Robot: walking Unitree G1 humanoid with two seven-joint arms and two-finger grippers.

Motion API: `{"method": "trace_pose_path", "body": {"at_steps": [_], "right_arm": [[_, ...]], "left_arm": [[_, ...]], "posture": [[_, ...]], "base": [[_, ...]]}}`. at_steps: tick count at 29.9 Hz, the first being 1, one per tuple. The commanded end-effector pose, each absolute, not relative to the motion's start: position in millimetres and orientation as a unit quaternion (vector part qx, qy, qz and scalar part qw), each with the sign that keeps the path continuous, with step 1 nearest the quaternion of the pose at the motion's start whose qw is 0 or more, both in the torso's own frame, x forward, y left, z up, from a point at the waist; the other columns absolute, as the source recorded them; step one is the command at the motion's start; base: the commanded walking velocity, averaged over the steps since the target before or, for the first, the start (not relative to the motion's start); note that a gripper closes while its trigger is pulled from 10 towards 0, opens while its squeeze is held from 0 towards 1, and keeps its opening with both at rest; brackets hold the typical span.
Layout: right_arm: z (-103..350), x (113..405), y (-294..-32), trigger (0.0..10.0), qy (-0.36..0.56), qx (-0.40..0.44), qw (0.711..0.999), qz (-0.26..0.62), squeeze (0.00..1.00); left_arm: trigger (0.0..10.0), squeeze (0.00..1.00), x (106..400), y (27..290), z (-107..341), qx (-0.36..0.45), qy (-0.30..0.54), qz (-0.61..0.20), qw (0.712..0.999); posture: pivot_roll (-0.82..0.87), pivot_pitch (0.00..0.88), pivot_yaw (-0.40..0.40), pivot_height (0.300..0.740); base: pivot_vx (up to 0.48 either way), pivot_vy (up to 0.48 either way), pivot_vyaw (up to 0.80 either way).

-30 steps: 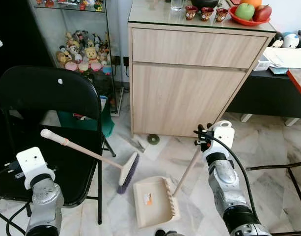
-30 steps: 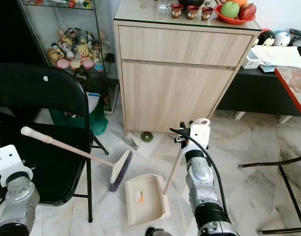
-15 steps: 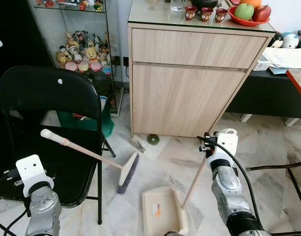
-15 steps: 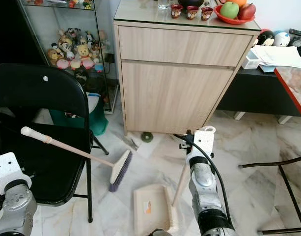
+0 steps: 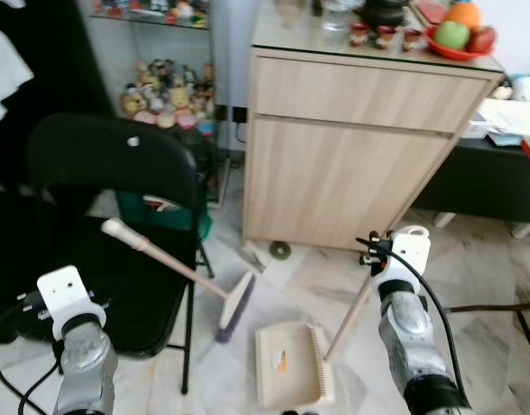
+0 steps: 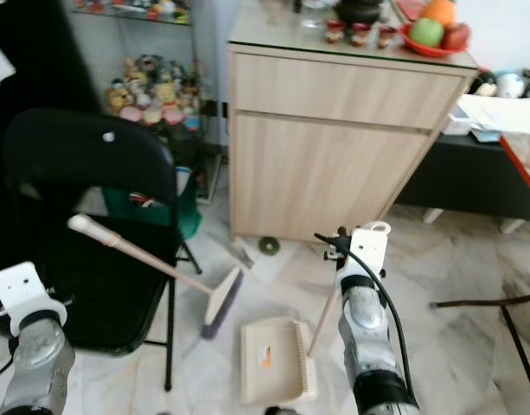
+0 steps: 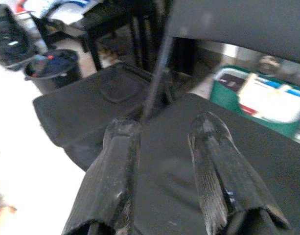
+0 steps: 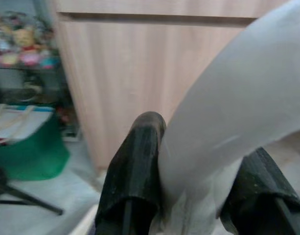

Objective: Sweep floor

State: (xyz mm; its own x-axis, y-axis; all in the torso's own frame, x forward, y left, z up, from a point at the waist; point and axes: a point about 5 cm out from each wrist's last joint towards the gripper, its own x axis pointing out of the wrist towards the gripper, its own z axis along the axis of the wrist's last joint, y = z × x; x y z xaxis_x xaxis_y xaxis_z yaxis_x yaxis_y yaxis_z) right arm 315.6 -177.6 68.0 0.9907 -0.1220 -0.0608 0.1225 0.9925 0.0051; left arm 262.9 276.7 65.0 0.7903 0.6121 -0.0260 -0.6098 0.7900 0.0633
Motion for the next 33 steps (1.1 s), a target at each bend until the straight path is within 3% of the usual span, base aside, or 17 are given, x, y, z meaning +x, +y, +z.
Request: {"method": "trace_pose_path", "body": {"at_steps": [1,10,21,31,32,33], "right_arm": [[72.3,315.5,-183.8,10.0,0.02,0.007,0.997,-0.07,0.0],[72.6,315.4,-184.0,10.0,0.02,0.014,0.997,-0.075,0.0],[74.5,316.4,-183.6,10.0,0.016,0.016,0.997,-0.073,0.0],[71.3,313.7,-177.3,10.0,0.013,0.017,0.998,-0.066,0.0],[70.6,313.3,-176.9,10.0,0.014,0.017,0.998,-0.066,0.0],[70.6,313.3,-176.9,10.0,0.014,0.017,0.998,-0.066,0.0]], "left_arm": [[10.0,0.0,265.3,272.7,67.5,0.02,0.015,0.317,0.948],[10.0,0.0,270.2,266.1,71.7,0.009,0.0,0.293,0.956],[10.0,0.0,272.3,265.1,72.7,0.009,0.0,0.286,0.958],[10.0,0.0,271.3,268.7,67.4,0.02,0.014,0.28,0.96],[10.0,0.71,271.5,268.9,66.5,0.025,0.016,0.277,0.96],[10.0,0.71,271.5,268.9,66.5,0.025,0.016,0.277,0.96]], "posture": [[-0.02,0.124,-0.069,0.74],[-0.02,0.124,-0.069,0.74],[-0.02,0.116,-0.067,0.74],[-0.02,0.073,-0.055,0.74],[-0.02,0.065,-0.053,0.74],[-0.02,0.065,-0.053,0.74]], "base": [[0.0,0.307,0.0],[0.0,0.068,0.0],[0.0,0.0,-0.62],[0.0,0.0,0.0],[0.0,0.0,0.0],[0.0,0.0,0.0]]}}
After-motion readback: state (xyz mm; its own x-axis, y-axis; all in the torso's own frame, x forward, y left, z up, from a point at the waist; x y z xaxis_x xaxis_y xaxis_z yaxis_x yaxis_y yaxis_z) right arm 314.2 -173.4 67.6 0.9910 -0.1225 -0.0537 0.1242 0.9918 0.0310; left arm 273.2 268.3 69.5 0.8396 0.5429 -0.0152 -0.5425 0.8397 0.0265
